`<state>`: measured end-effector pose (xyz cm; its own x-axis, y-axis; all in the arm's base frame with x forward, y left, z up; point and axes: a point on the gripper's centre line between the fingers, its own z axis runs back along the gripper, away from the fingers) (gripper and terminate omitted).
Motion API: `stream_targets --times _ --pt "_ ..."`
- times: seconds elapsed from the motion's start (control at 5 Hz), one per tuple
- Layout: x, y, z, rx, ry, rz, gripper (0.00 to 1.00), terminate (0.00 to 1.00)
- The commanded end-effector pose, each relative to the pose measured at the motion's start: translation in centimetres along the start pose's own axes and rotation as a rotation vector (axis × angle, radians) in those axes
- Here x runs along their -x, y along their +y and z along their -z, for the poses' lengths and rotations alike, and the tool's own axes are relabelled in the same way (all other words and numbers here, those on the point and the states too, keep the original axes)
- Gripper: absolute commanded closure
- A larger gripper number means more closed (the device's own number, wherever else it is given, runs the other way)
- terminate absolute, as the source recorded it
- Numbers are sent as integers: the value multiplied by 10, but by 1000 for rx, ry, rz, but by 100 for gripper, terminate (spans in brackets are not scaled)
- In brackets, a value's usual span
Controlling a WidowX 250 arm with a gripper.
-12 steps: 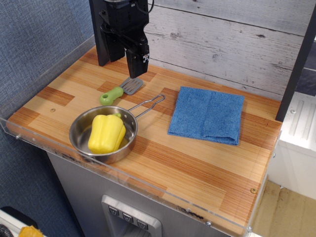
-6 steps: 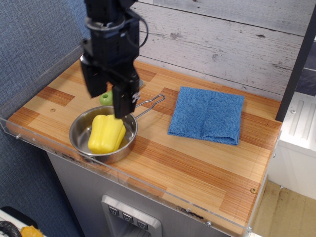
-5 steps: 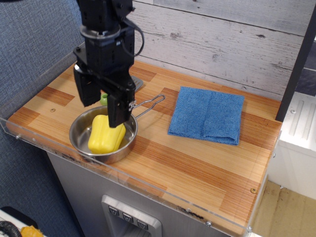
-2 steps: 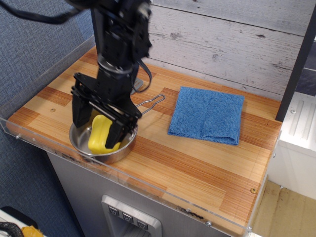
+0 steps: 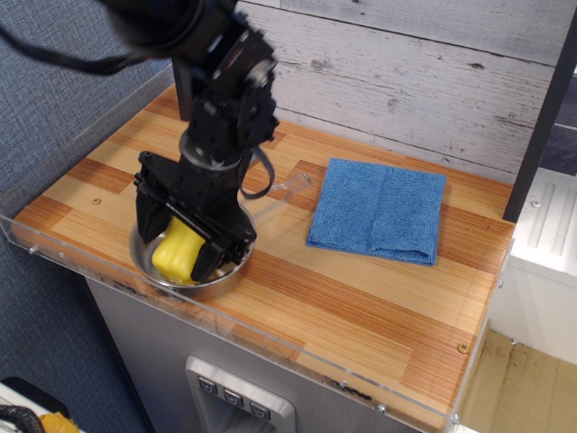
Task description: Move capsicum out of pan and place it on the table.
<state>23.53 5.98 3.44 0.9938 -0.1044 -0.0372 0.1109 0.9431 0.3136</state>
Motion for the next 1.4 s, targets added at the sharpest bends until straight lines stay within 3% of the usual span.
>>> stream_targets --times 0.0,0.2,0.6,0.8,1.2 --pt "-4 16 -17 -11 -197 -18 0 0" --pt "-6 13 -19 -9 -205 13 100 0" --pt "-7 12 -20 37 -217 29 100 0" --pt "-6 15 -21 74 -211 35 0 0" --pt "-16 24 3 155 -151 20 0 0"
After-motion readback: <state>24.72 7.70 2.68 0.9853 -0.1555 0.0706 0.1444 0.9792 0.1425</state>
